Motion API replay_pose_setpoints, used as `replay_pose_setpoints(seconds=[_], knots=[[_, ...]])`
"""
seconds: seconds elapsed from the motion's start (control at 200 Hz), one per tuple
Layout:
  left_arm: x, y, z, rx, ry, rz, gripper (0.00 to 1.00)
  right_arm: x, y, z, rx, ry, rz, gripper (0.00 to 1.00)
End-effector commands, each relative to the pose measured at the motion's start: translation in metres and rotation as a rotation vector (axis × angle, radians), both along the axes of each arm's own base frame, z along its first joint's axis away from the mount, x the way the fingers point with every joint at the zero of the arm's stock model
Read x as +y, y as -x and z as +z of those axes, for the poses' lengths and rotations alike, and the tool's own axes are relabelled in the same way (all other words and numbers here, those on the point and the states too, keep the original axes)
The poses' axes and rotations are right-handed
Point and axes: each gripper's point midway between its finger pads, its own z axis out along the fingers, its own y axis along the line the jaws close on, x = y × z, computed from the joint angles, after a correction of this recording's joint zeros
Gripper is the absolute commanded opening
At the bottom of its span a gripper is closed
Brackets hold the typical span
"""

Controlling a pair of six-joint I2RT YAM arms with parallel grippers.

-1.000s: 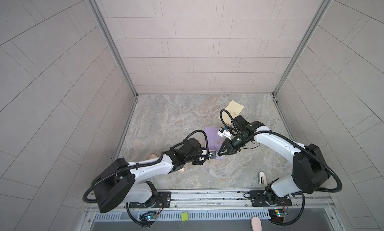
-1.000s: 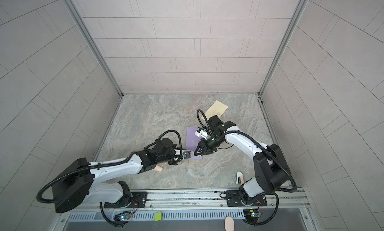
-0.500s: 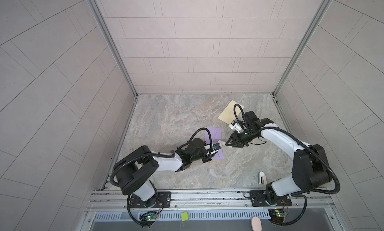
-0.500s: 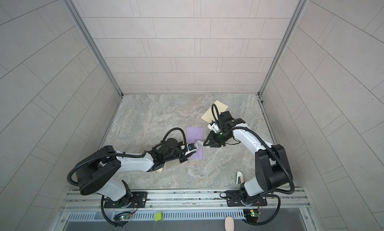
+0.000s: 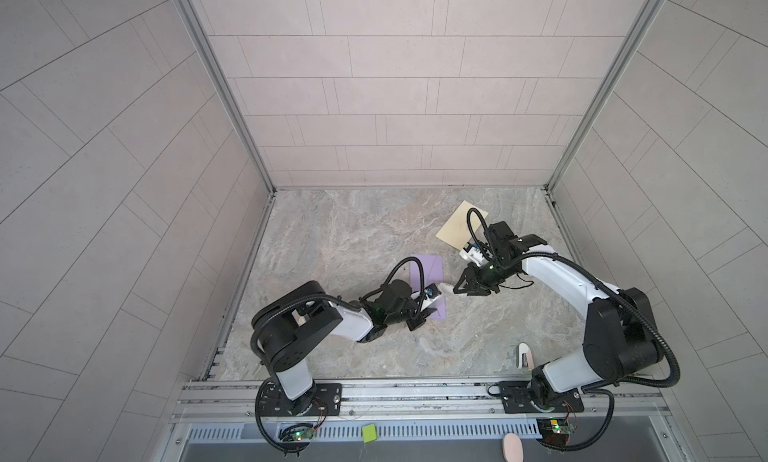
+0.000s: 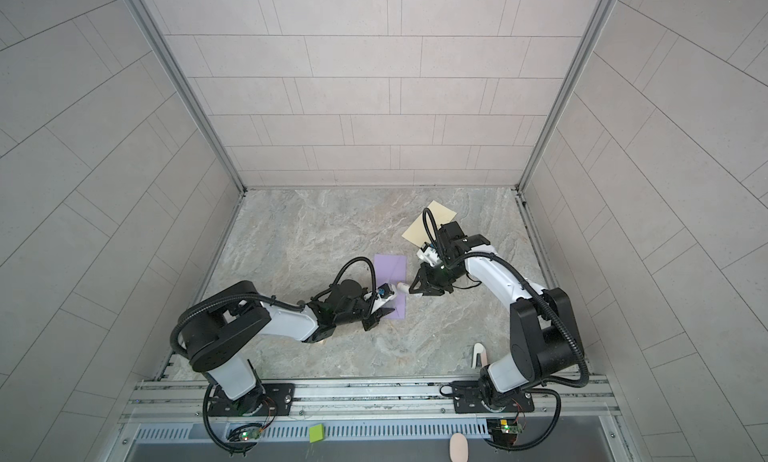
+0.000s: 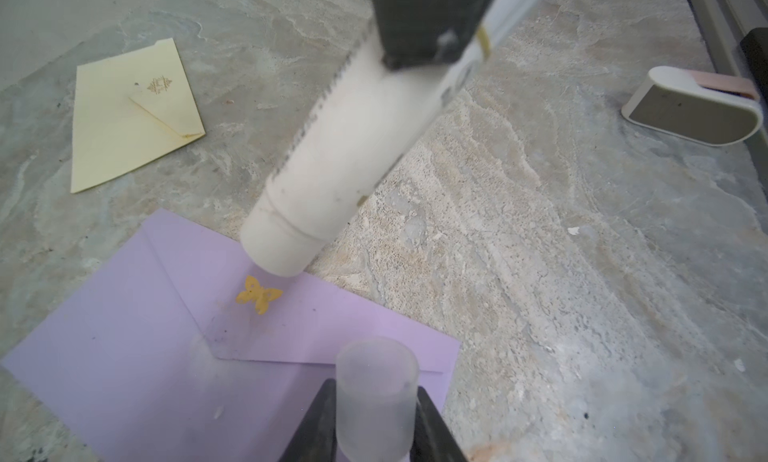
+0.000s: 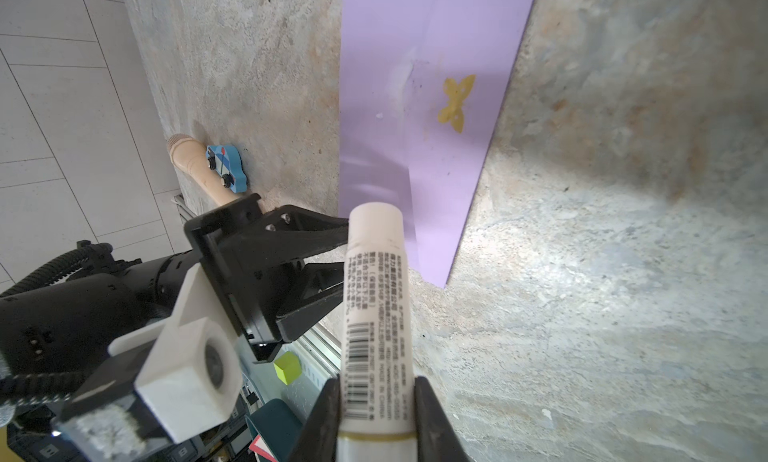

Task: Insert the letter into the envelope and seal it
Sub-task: 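Open the left gripper off the cap and raise the left arm away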

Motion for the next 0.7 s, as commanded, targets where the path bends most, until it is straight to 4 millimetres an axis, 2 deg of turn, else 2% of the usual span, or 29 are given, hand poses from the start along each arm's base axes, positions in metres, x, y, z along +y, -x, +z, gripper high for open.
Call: replay_pose_setpoints(seconds=[0.0,0.215,0.49,0.59,0.695], knots=[[-0.014,-0.006,0.007,-0.008,0.073,0.006,0.32,0.002,0.008,0.000,0.035,0.020,0.050,0.00],[-0.004,-0.010,-0.003,0.015,0.110,0.053,0.37,0.010,0.020,-0.012,0.090,0.038,0.087,0.00],[-0.003,-0.006,-0.009,0.029,0.100,0.038,0.38,0.011,0.013,-0.027,0.100,0.062,0.051,0.00],[-0.001,-0.009,0.002,0.021,0.129,0.049,0.41,0.013,0.008,-0.022,0.068,0.059,0.041,0.00],[0.001,-0.010,0.022,0.021,0.186,0.057,0.51,0.012,0.005,-0.011,0.037,0.060,0.037,0.00]])
